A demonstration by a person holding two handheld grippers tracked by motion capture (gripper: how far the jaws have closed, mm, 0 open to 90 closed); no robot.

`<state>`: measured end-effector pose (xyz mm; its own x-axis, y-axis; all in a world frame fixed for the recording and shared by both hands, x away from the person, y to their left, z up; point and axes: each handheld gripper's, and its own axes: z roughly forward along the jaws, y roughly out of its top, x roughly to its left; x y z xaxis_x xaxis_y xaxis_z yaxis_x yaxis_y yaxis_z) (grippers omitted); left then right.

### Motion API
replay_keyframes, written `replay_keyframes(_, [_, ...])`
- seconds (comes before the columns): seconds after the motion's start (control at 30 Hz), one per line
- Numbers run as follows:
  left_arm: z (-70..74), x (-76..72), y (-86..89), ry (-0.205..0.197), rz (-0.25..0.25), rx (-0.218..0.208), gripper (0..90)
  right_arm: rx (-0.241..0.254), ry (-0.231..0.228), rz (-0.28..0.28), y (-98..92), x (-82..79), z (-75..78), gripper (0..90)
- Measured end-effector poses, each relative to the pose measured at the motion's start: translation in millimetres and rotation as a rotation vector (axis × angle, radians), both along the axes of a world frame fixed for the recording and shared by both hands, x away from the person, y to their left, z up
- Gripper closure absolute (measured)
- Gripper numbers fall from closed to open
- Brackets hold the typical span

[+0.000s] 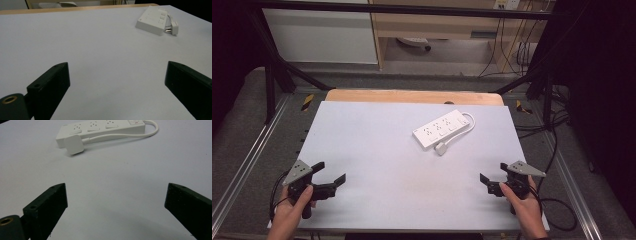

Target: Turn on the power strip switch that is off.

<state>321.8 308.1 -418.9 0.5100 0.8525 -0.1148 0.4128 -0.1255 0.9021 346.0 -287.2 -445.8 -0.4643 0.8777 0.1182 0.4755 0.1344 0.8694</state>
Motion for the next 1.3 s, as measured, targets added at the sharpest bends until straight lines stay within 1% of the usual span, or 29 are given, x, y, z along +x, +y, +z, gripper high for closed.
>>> replay_keyframes(0.1, [-0.3, 0.2, -0.5, 0.001, -0.003, 0.004, 6.0, -0.003, -0.005, -0.007, -1.0, -0.3, 0.0, 4.4])
replay_keyframes(0.33, [-1.1, 0.6, -1.5, 0.005, -0.008, 0.017, 6.0, 0.007, -0.014, -0.031, -5.8, -0.5, 1.2, 4.3])
replay_keyframes(0.47, [-1.3, 0.7, -1.9, 0.006, -0.009, 0.015, 6.0, 0.012, -0.02, -0.042, -6.8, -0.8, 2.3, 3.9])
replay_keyframes(0.73, [-1.8, 0.6, -2.0, 0.008, -0.009, 0.024, 6.0, 0.011, -0.039, -0.045, -7.5, -1.7, 5.5, 3.7])
replay_keyframes(0.8, [-1.8, 0.6, -2.0, 0.008, -0.01, 0.024, 6.0, 0.014, -0.053, -0.044, -7.5, -2.3, 7.6, 3.7])
replay_keyframes(0.9, [-2.0, 0.6, -1.9, 0.01, -0.009, 0.027, 6.0, 0.012, -0.062, -0.042, -7.7, -2.9, 9.2, 3.6])
replay_keyframes(1.1, [-2.4, 0.8, -2.2, 0.013, -0.011, 0.026, 6.0, 0.018, -0.069, -0.047, -7.6, -4.0, 11.3, 3.6])
replay_keyframes(1.17, [-2.2, 0.7, -1.9, 0.013, -0.011, 0.029, 6.0, 0.021, -0.078, -0.048, -8.6, -4.2, 12.8, 3.6])
replay_keyframes(1.3, [-2.3, 0.8, -1.8, 0.012, -0.01, 0.028, 6.0, 0.021, -0.075, -0.048, -9.1, -4.8, 14.4, 3.7])
